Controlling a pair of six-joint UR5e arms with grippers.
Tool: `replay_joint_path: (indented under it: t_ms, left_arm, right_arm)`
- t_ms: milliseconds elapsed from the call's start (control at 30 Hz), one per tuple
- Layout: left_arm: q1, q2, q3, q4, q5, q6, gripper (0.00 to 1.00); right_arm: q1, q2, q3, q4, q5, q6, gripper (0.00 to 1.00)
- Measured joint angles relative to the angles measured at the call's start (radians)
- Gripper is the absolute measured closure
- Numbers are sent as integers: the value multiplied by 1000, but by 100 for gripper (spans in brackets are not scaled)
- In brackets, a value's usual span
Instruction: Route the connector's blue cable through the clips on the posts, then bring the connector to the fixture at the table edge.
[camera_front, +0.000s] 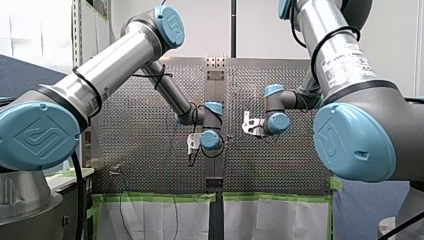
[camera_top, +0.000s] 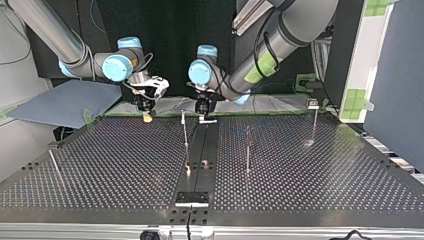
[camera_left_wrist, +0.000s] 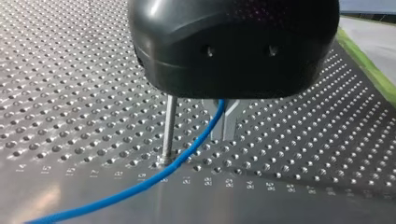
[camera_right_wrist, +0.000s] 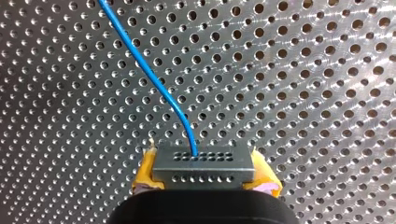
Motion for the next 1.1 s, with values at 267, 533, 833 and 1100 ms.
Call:
replay_joint_path:
  t_ms: [267,533,833,1100]
  left_arm:
    - [14,-1,21,-10,12,1,100]
    - [28,-1,41,-32,27,9,100]
    - [39,-40,73,-67,42,11,100]
    - [50,-54,111,-99,45,13,100]
  right_arm:
    - [-2,3,-2,-11,1,6,100]
    - [-8,26,-15,-17,-3,14,100]
    - [-16,43,-38,-20,-18,36,100]
    - [-31,44,-51,-15,-23,39,100]
